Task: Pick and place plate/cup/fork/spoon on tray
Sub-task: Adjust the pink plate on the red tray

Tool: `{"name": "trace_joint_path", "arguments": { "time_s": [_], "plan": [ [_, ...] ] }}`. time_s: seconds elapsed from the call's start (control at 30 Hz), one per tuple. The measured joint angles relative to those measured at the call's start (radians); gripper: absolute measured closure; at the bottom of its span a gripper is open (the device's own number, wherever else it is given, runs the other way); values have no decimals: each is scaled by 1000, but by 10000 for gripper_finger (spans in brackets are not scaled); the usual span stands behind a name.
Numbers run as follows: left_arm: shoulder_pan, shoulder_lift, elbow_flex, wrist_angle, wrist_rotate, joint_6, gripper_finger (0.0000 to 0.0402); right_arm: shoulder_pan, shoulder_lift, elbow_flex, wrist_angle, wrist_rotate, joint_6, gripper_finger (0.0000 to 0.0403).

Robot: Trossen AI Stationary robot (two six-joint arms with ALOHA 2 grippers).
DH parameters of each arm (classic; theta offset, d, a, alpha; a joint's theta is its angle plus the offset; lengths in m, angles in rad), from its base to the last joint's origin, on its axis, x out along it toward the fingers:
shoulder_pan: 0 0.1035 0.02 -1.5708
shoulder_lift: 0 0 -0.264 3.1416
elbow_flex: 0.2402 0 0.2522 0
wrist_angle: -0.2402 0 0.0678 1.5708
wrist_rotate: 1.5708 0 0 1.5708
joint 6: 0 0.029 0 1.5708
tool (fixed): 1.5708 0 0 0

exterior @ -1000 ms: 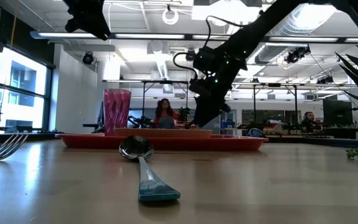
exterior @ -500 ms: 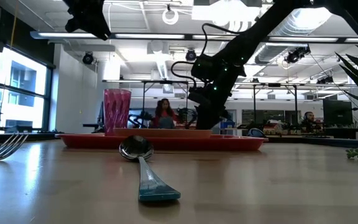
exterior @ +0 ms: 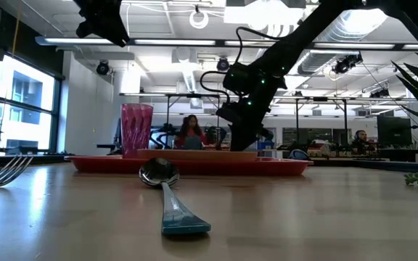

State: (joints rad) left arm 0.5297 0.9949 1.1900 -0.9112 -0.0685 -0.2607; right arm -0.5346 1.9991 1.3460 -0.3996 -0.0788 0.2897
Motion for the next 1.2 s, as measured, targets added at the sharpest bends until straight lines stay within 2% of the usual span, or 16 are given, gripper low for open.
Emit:
{"name": "trace_joint_path", "arguments": {
  "time_s": [0.47, 0.73, 1.2],
  "plan": [
    [0, 0, 0, 0, 0, 1, 300, -4, 0, 0, 72, 92, 159, 399],
    [0, 0, 0, 0, 0, 1, 300, -7, 8, 0, 73, 91, 233, 400],
    [0, 0, 0, 0, 0, 1, 300, 2, 17, 1, 74, 104, 238, 392]
  ]
}}
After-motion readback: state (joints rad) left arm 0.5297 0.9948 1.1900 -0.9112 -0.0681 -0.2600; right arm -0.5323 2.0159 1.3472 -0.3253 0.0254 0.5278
